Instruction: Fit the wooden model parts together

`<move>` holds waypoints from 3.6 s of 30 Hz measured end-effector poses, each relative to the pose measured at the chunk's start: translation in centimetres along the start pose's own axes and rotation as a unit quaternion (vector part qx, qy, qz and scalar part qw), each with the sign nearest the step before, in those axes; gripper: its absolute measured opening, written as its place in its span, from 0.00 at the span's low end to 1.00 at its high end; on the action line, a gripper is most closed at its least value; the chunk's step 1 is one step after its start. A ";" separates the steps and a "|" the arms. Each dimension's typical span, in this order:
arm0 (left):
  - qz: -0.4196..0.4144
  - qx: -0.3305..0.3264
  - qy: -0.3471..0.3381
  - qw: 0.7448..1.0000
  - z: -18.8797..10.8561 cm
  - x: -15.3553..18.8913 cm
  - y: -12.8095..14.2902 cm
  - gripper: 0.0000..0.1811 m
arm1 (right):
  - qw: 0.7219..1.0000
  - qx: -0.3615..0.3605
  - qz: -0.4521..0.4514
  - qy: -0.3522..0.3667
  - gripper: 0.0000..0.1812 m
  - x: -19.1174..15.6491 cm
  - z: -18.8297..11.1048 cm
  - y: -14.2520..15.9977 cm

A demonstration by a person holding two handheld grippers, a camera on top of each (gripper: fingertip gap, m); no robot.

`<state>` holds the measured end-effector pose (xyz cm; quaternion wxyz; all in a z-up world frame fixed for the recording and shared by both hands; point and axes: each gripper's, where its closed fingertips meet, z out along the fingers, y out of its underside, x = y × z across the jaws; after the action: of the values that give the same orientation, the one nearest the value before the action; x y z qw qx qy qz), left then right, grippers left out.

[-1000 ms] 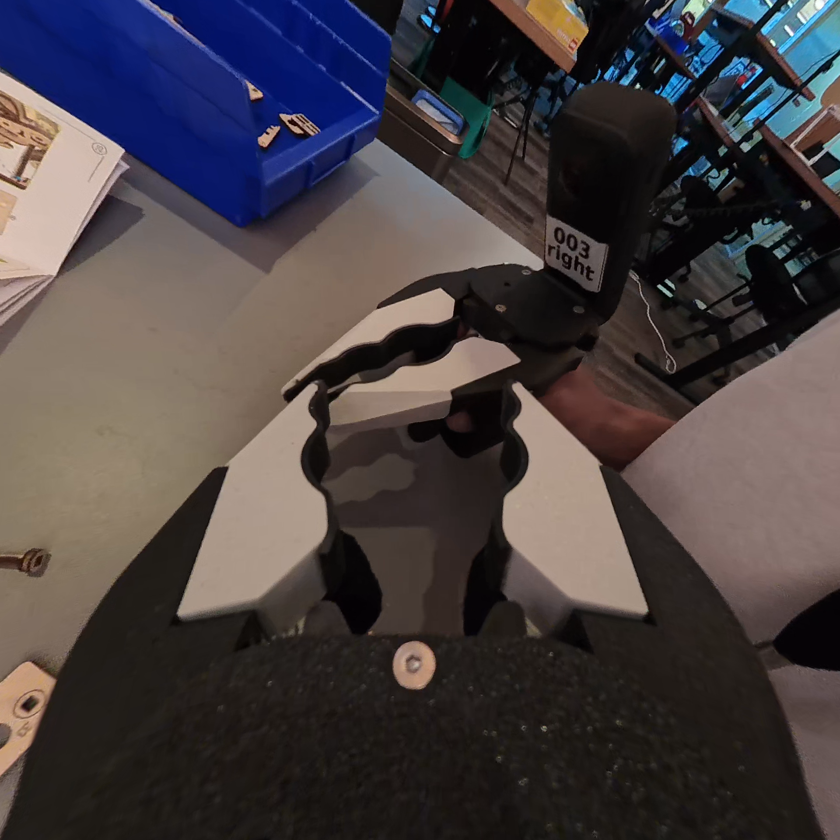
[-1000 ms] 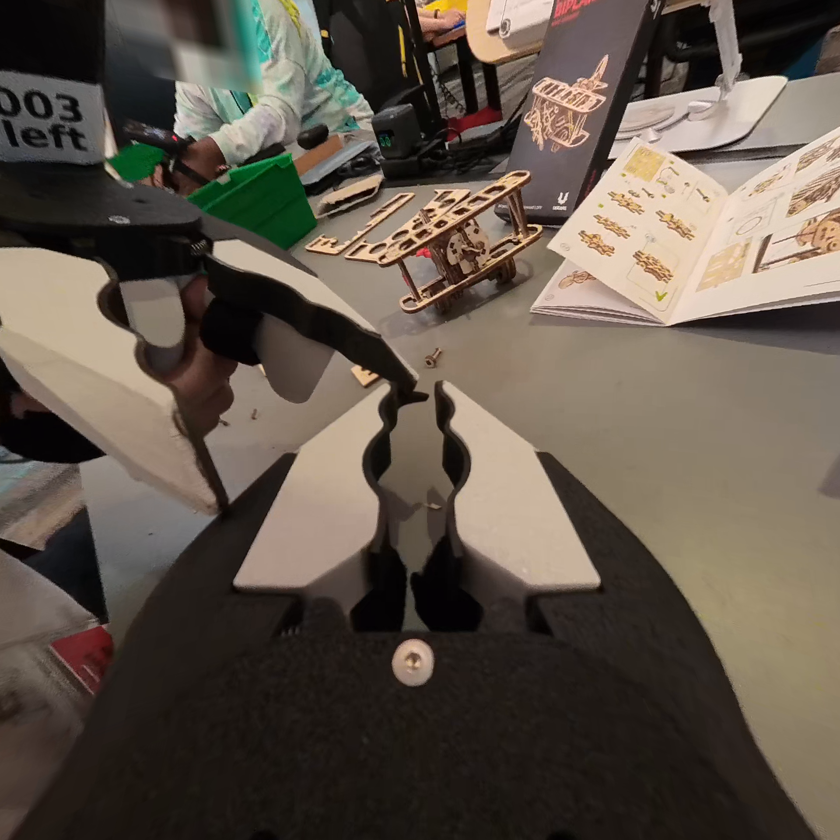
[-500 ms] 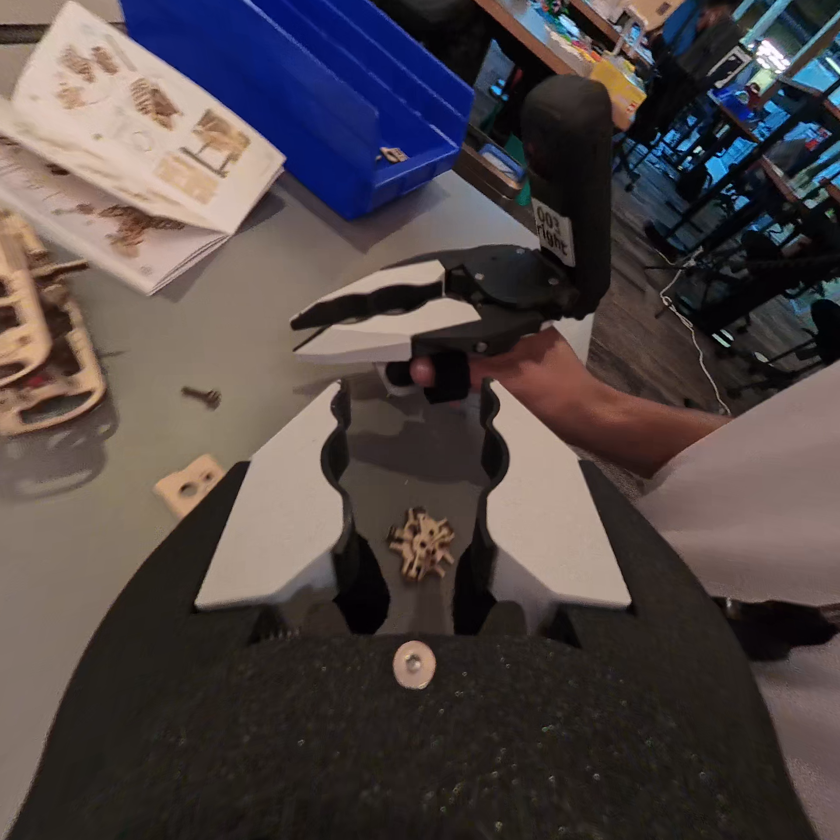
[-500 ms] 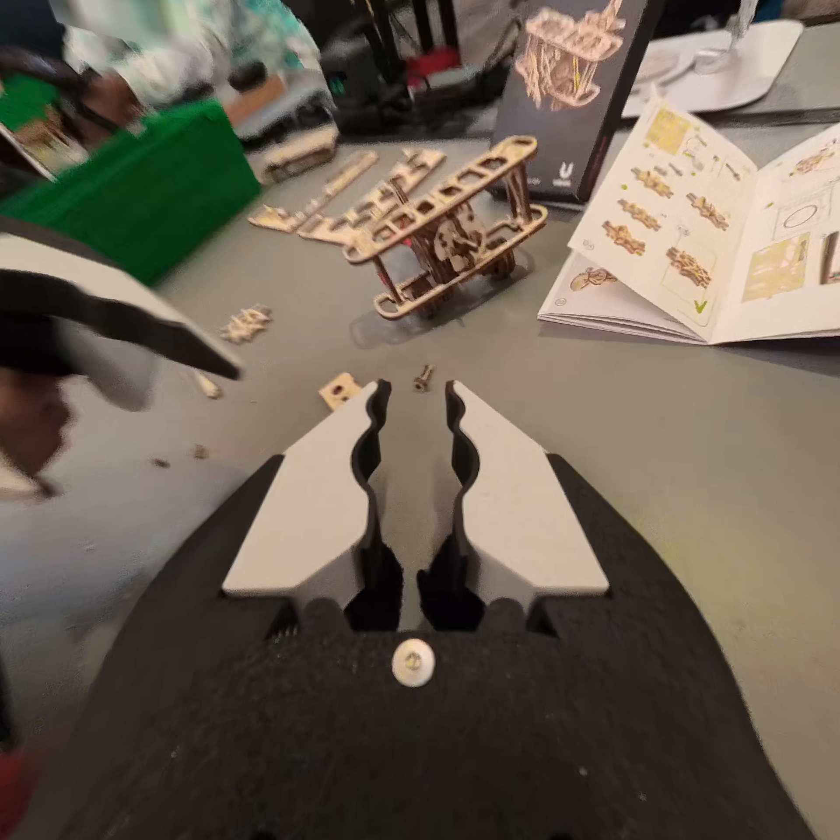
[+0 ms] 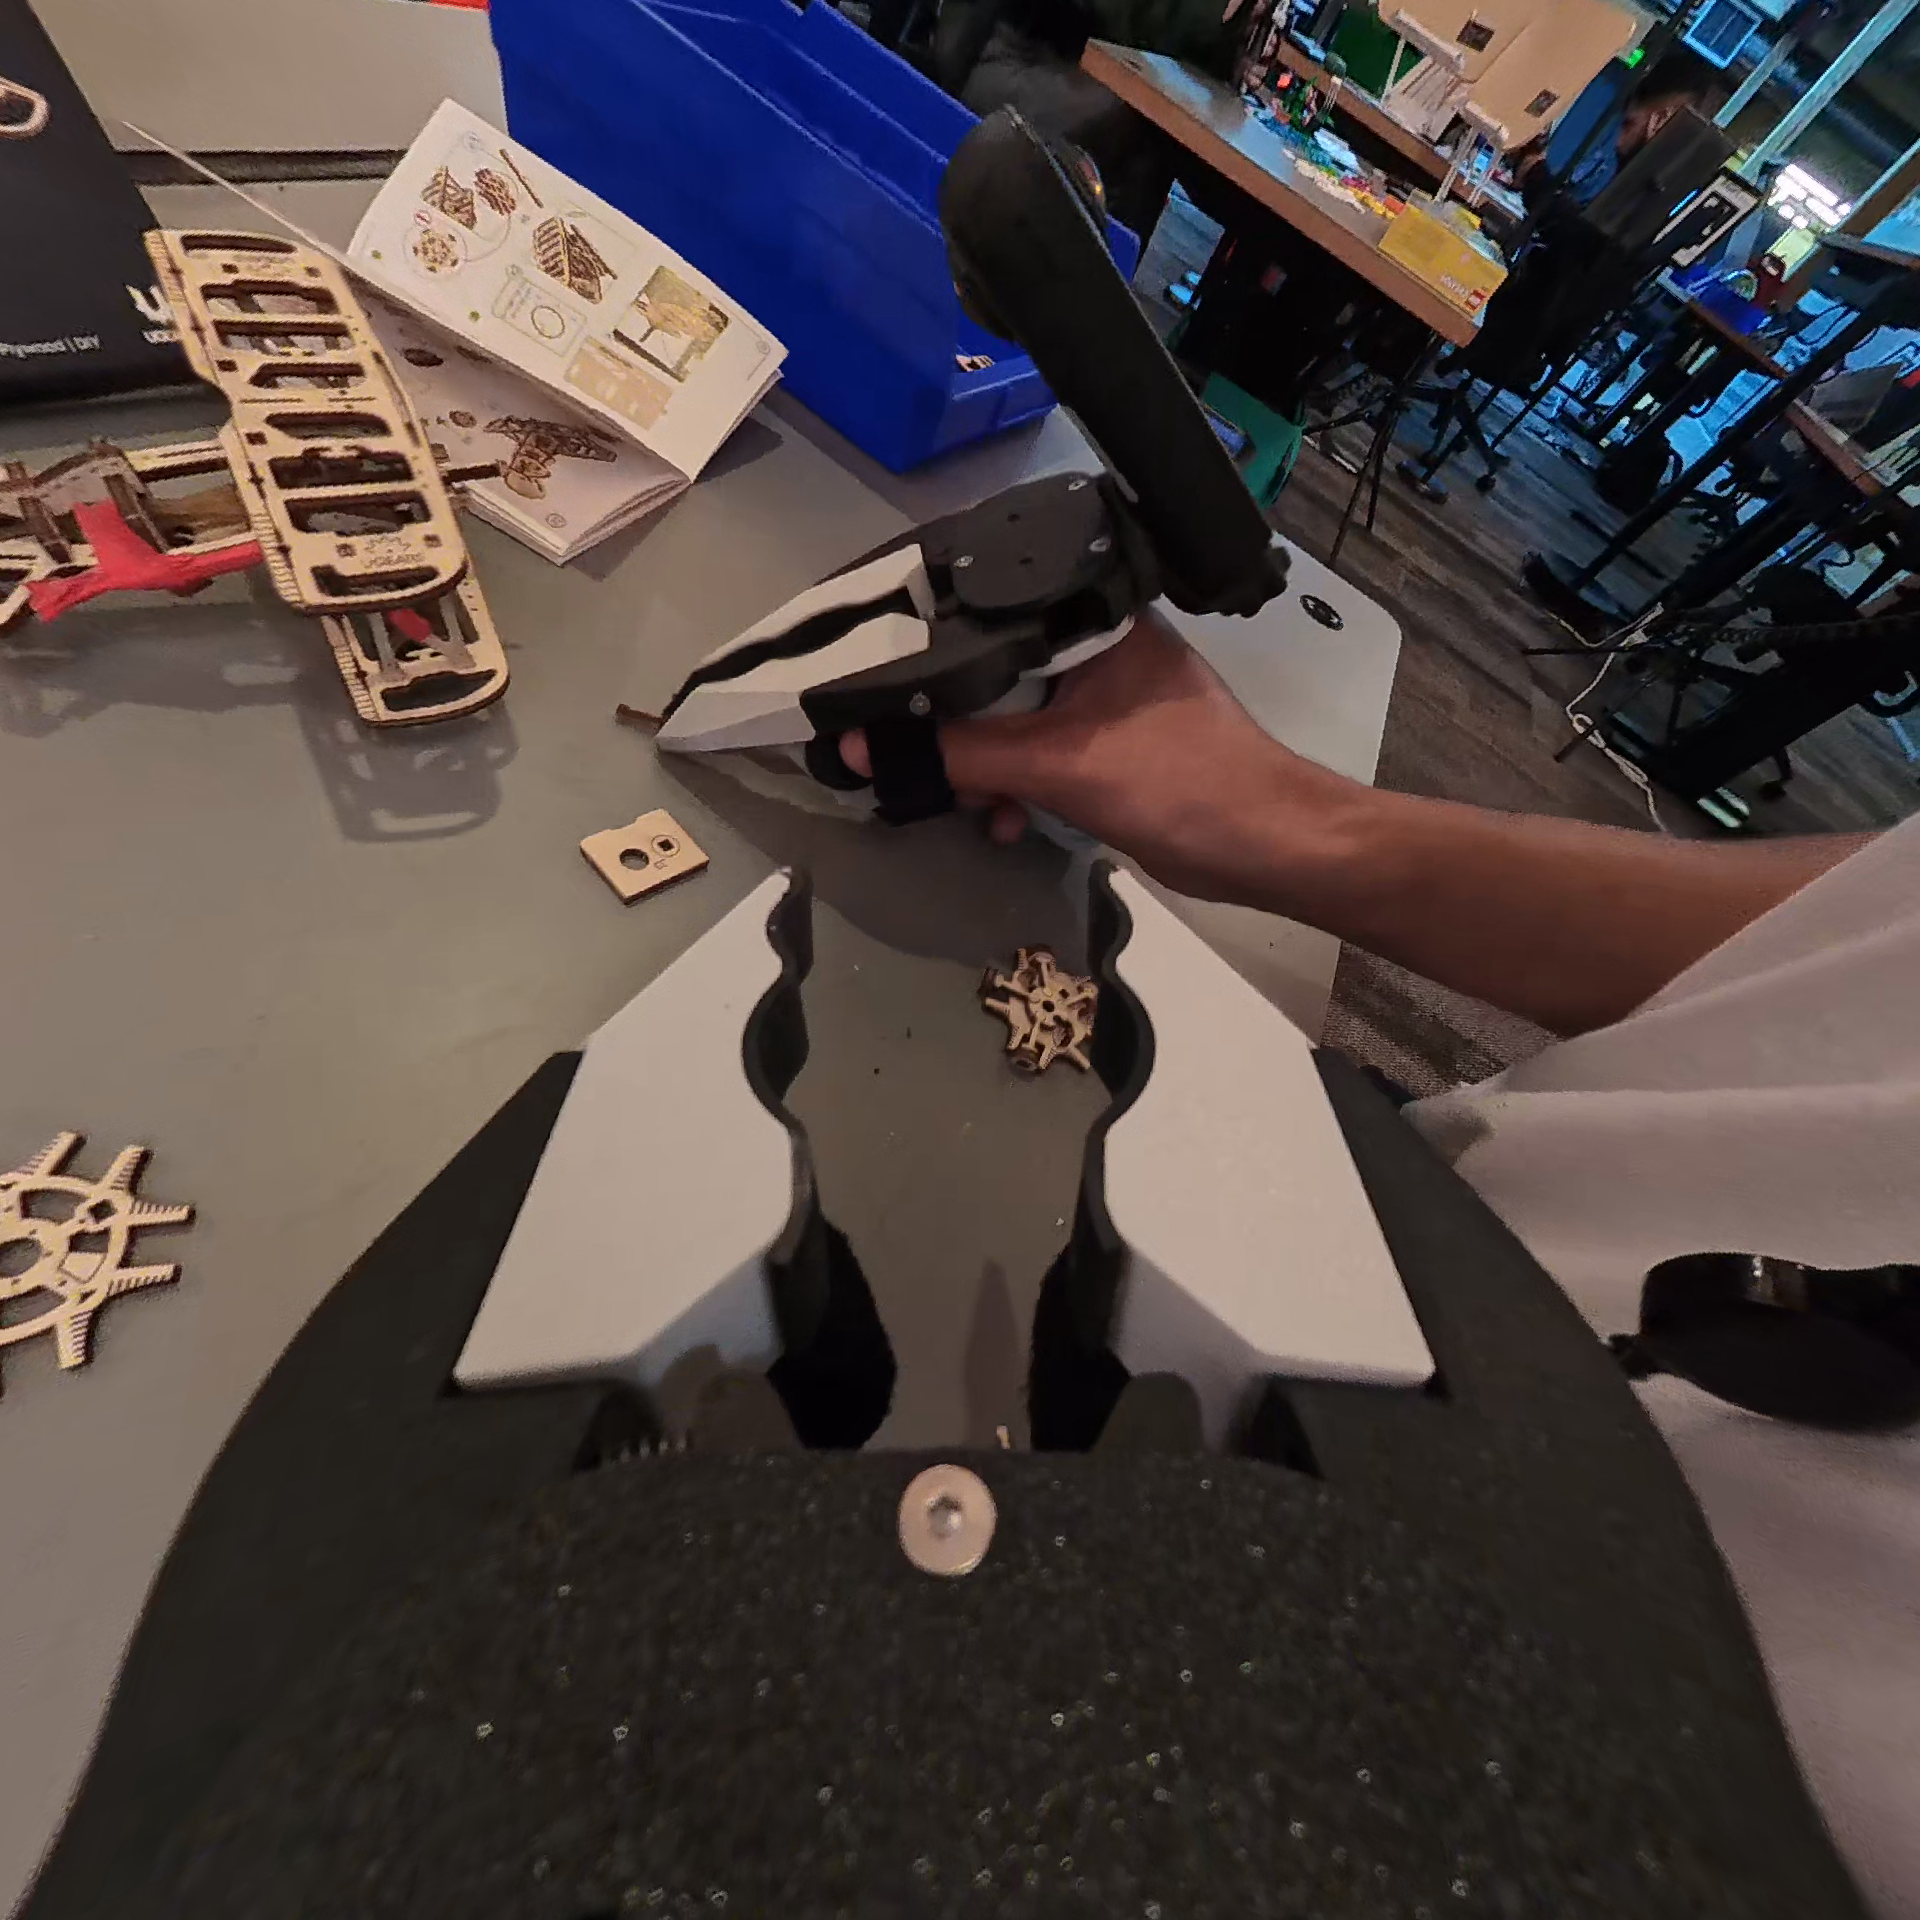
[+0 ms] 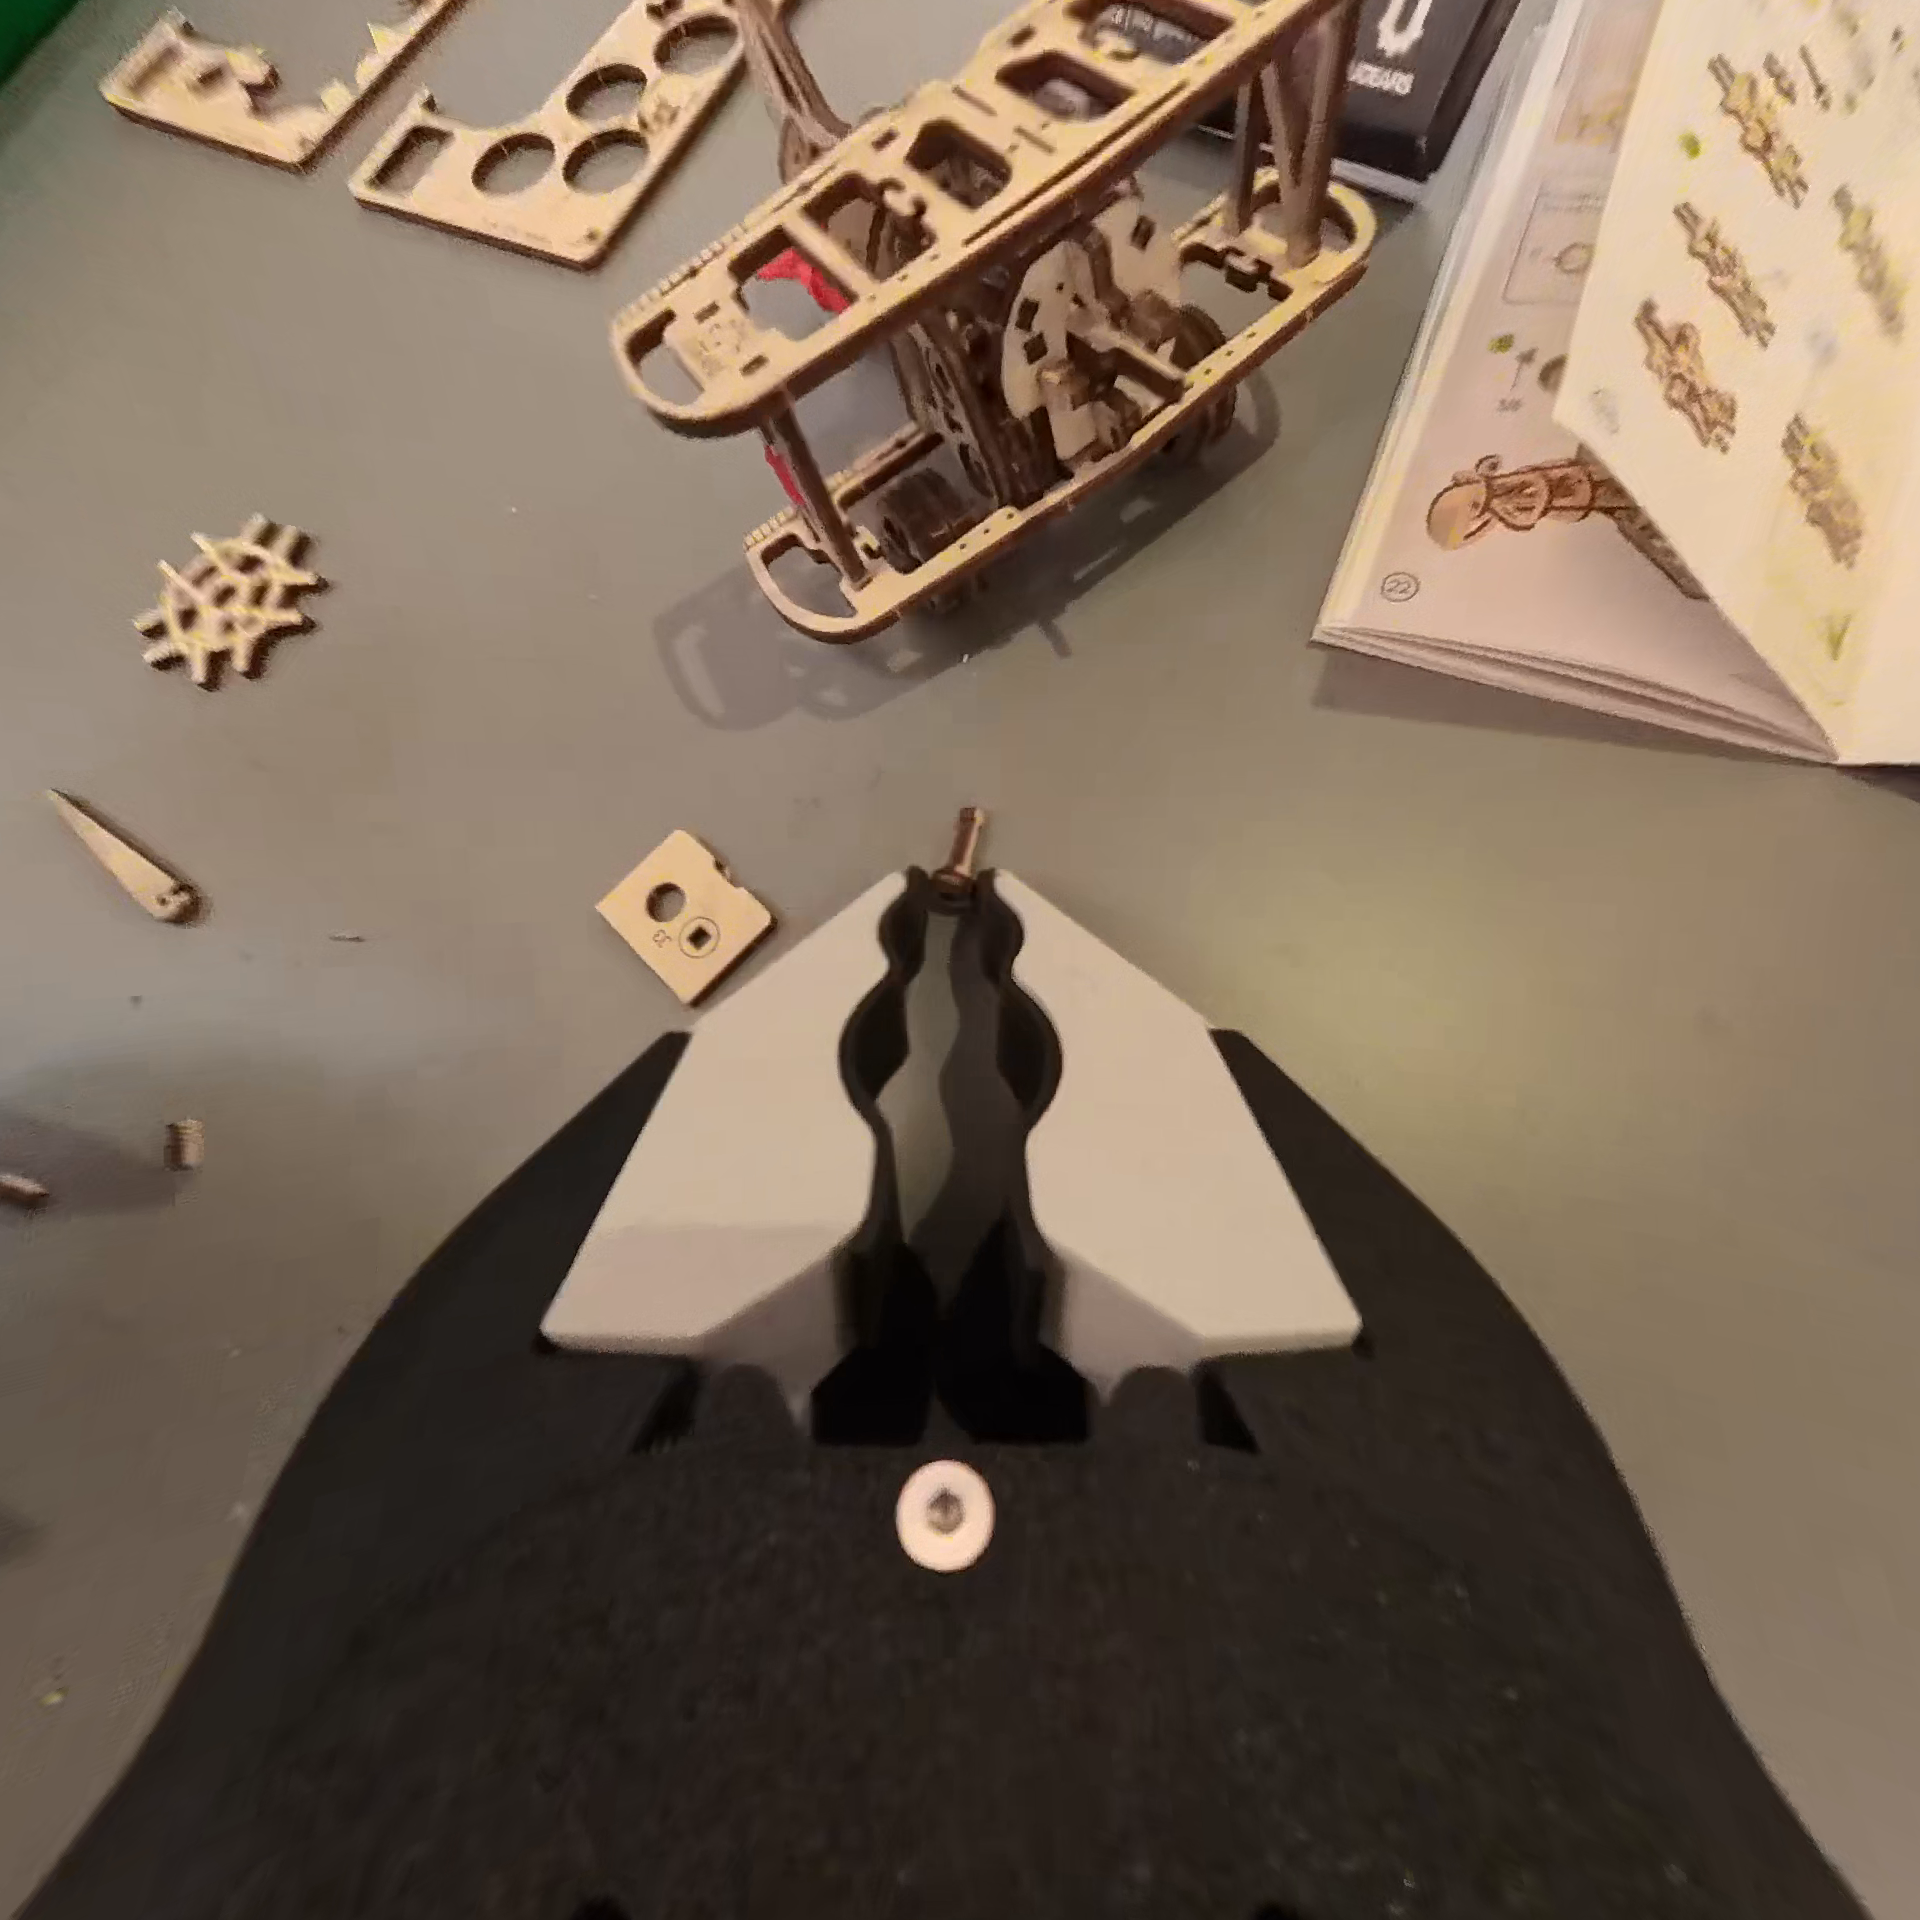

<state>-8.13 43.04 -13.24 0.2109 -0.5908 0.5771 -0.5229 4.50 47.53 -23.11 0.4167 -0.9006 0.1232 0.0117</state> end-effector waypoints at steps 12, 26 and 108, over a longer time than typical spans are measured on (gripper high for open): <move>-0.255 -0.021 0.109 0.961 2.7 -2.6 -2.1 0.13 | 0.931 0.102 -0.346 0.052 0.04 -6.2 -9.7 -2.5; -0.316 0.014 0.140 0.938 2.9 2.9 -2.0 0.09 | 0.906 0.149 -0.384 0.096 0.04 -8.5 -15.3 -0.1; 0.107 -0.182 0.080 0.974 4.4 3.5 8.7 0.12 | 0.979 -0.007 -0.193 0.068 0.09 -10.6 -13.1 10.2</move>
<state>-9.05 36.19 -20.92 0.1079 -0.5101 0.7377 -0.4288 -9.17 33.56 -20.86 0.3957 -0.9089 -0.0250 -0.1291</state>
